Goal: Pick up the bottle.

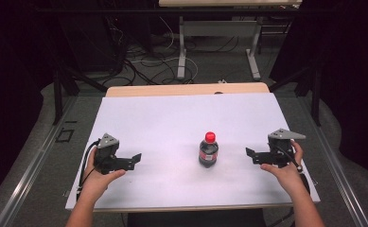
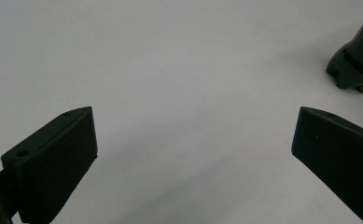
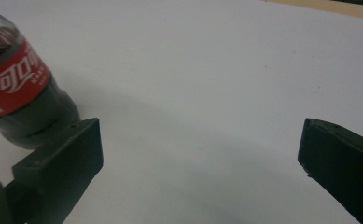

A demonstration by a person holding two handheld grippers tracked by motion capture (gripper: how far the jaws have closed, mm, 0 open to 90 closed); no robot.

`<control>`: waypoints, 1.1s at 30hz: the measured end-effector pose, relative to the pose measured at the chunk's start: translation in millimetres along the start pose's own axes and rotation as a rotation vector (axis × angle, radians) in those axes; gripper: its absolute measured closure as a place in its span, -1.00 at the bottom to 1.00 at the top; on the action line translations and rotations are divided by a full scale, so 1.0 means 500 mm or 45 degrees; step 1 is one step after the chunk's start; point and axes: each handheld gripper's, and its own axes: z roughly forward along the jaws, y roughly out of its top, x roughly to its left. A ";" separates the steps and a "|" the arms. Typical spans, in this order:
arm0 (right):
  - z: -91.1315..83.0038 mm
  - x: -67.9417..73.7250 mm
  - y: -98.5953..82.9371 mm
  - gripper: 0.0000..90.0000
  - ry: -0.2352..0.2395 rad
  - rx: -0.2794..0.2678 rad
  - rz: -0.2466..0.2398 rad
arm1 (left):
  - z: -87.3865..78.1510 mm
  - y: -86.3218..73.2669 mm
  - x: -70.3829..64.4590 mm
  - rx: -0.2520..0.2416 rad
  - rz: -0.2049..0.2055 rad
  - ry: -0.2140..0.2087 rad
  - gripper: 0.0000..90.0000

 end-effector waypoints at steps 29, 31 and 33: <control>0.068 0.169 0.023 -0.82 0.355 0.044 -0.271 | -0.005 0.027 -0.070 0.026 0.139 -0.121 -0.97; 0.078 0.181 0.026 -0.79 0.354 0.062 -0.284 | -0.005 0.027 -0.070 0.024 0.142 -0.114 -0.97; 0.083 0.184 0.028 -0.75 0.351 0.049 -0.294 | -0.006 0.026 -0.069 0.026 0.141 -0.114 -0.97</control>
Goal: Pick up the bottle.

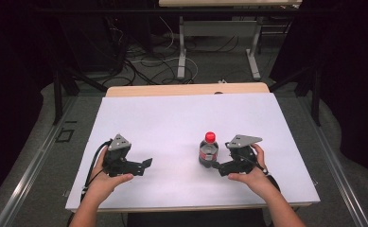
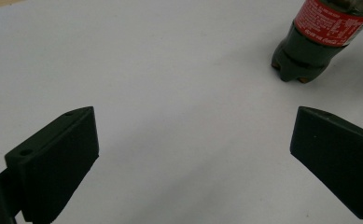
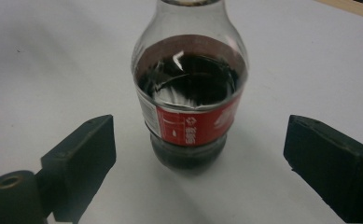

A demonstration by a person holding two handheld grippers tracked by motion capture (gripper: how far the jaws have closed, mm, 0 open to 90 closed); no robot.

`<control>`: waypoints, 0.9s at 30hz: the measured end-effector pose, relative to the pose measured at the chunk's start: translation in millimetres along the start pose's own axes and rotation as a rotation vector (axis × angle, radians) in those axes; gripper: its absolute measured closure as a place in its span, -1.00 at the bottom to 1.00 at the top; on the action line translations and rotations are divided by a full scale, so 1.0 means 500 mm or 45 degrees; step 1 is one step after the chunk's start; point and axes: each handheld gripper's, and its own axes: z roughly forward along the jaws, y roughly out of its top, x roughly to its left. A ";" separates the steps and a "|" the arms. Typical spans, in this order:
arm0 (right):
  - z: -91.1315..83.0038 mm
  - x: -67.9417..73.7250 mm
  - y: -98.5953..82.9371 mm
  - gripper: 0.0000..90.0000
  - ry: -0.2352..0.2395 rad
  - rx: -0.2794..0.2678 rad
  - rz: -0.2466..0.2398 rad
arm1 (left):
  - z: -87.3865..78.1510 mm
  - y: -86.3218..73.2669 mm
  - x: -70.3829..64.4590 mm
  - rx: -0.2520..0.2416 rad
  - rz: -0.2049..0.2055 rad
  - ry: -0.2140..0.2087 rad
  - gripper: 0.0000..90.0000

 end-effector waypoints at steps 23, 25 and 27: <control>0.076 -0.002 0.008 -0.49 0.053 0.018 0.041 | 0.002 -0.004 0.005 0.009 -0.009 0.004 -0.96; 0.080 -0.002 0.006 -0.41 0.031 0.017 0.029 | 0.002 -0.004 0.006 0.011 -0.007 0.004 -0.96; 0.080 -0.001 0.007 -0.39 0.029 0.019 0.019 | 0.002 -0.004 0.006 0.008 -0.007 0.003 -0.96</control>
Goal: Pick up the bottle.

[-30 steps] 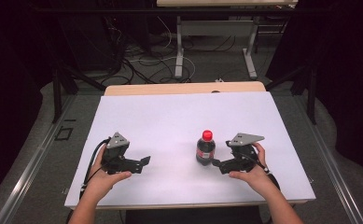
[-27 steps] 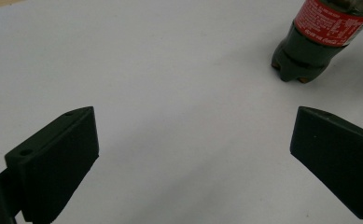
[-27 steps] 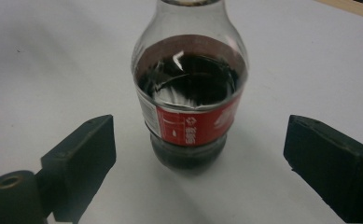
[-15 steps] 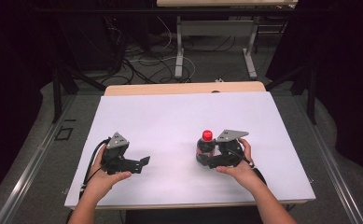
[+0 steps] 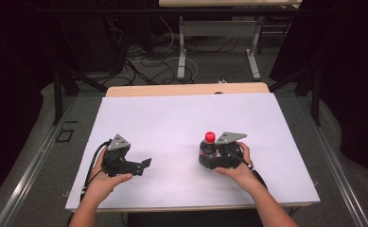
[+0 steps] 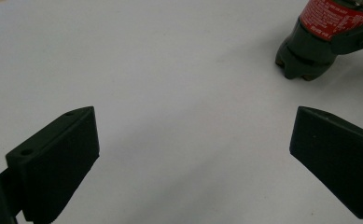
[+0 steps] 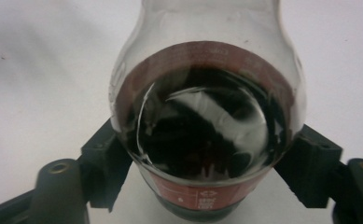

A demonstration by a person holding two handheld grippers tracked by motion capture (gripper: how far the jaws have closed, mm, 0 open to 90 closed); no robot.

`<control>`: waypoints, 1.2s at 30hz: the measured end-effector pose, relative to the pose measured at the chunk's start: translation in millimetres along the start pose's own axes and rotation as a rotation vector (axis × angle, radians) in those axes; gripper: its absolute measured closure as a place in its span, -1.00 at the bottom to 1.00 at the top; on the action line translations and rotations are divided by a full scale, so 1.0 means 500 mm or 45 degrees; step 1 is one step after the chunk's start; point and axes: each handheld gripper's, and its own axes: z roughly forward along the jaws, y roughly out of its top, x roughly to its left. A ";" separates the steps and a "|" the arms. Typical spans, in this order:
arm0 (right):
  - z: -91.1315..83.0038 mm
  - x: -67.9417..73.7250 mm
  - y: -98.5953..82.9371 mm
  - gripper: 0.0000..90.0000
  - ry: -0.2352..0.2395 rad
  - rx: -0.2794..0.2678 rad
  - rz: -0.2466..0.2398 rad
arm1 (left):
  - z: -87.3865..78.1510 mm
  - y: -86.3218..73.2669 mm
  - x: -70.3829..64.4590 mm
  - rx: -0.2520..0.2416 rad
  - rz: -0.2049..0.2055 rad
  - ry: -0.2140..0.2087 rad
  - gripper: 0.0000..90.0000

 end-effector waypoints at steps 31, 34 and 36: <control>-0.033 0.099 0.026 -0.37 0.177 0.029 -0.159 | -0.010 0.035 -0.063 -0.069 0.083 -0.121 -0.84; -0.041 0.111 0.030 -0.37 0.189 0.034 -0.178 | -0.013 0.047 -0.077 -0.092 0.109 -0.170 -0.76; -0.044 0.116 0.031 -0.37 0.204 0.023 -0.172 | -0.014 0.052 -0.084 -0.086 0.113 -0.192 -0.68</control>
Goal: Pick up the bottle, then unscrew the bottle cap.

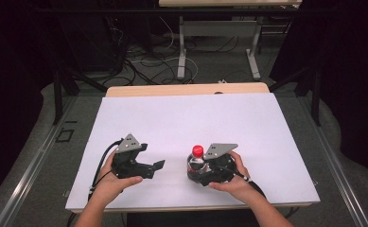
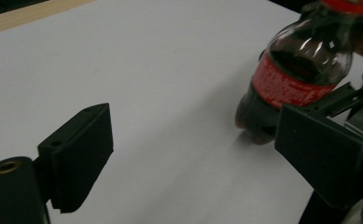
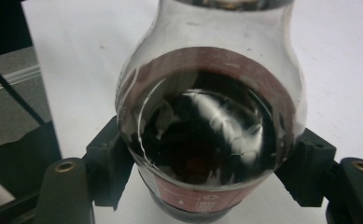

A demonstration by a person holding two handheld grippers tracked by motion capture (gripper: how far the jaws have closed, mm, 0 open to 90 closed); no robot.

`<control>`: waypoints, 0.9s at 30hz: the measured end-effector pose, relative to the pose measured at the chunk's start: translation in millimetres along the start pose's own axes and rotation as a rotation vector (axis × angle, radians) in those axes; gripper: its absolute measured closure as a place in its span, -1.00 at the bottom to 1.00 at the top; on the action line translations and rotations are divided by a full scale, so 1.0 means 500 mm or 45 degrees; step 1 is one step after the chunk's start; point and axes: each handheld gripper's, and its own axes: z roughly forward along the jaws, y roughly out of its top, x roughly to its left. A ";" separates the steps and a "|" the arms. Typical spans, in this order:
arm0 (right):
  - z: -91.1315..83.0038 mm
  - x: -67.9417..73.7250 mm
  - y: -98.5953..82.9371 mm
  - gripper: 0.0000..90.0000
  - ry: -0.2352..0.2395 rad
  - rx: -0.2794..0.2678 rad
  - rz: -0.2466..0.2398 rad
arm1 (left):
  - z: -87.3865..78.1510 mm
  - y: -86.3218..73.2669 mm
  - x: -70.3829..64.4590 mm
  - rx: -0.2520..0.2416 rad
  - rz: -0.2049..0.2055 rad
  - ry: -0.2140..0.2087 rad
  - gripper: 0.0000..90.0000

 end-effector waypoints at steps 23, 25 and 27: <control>-0.003 0.037 0.010 -0.37 0.112 -0.003 -0.076 | 0.027 0.141 -0.088 -0.015 0.139 -0.411 -0.04; -0.003 0.036 0.011 -0.37 0.126 -0.005 -0.094 | 0.027 0.142 -0.089 -0.012 0.139 -0.419 0.01; -0.004 0.039 0.010 -0.37 0.135 0.000 -0.071 | 0.028 0.146 -0.089 -0.019 0.137 -0.466 0.06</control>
